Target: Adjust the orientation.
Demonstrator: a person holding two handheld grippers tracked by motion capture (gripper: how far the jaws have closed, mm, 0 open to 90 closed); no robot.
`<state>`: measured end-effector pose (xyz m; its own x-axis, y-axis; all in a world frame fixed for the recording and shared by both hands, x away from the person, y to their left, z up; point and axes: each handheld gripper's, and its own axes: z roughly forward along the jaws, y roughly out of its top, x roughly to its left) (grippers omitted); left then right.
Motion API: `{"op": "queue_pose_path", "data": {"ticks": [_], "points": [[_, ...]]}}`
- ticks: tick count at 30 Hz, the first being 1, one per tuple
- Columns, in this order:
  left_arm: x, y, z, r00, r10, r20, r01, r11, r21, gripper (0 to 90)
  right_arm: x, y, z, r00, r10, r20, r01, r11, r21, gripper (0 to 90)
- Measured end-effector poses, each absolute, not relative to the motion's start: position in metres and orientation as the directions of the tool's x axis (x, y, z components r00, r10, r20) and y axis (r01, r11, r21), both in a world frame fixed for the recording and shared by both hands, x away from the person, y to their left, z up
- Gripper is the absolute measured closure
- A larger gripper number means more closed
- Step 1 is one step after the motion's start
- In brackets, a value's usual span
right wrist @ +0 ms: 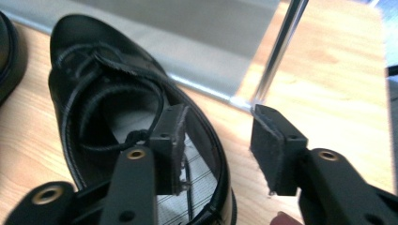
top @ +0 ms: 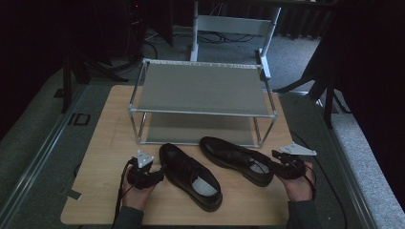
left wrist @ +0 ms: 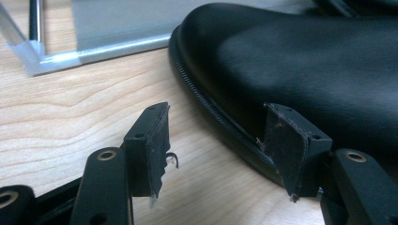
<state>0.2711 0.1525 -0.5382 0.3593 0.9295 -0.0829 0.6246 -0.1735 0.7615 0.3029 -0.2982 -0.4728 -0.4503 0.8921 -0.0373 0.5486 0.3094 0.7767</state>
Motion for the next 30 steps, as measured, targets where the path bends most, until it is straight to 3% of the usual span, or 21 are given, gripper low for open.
{"op": "queue_pose_path", "data": {"ticks": [5,12,23,30], "points": [[0.263,0.146,-0.530,0.400,0.914,-0.070,0.599,-0.203,0.774,41.4,0.291,-0.290,-0.459,-0.451,0.890,-0.070,0.498,0.316,0.807,48.2],[0.258,0.137,-0.531,0.458,0.887,-0.058,0.591,-0.255,0.765,41.4,0.273,-0.260,-0.448,-0.553,0.827,-0.101,0.428,0.386,0.817,46.8],[0.258,0.136,-0.533,0.466,0.883,-0.056,0.589,-0.263,0.765,41.6,0.267,-0.212,-0.452,-0.675,0.735,-0.065,0.399,0.438,0.806,59.4],[0.258,0.136,-0.534,0.466,0.883,-0.056,0.589,-0.262,0.765,41.6,0.265,-0.186,-0.457,-0.744,0.667,-0.039,0.381,0.471,0.796,60.6]]}}
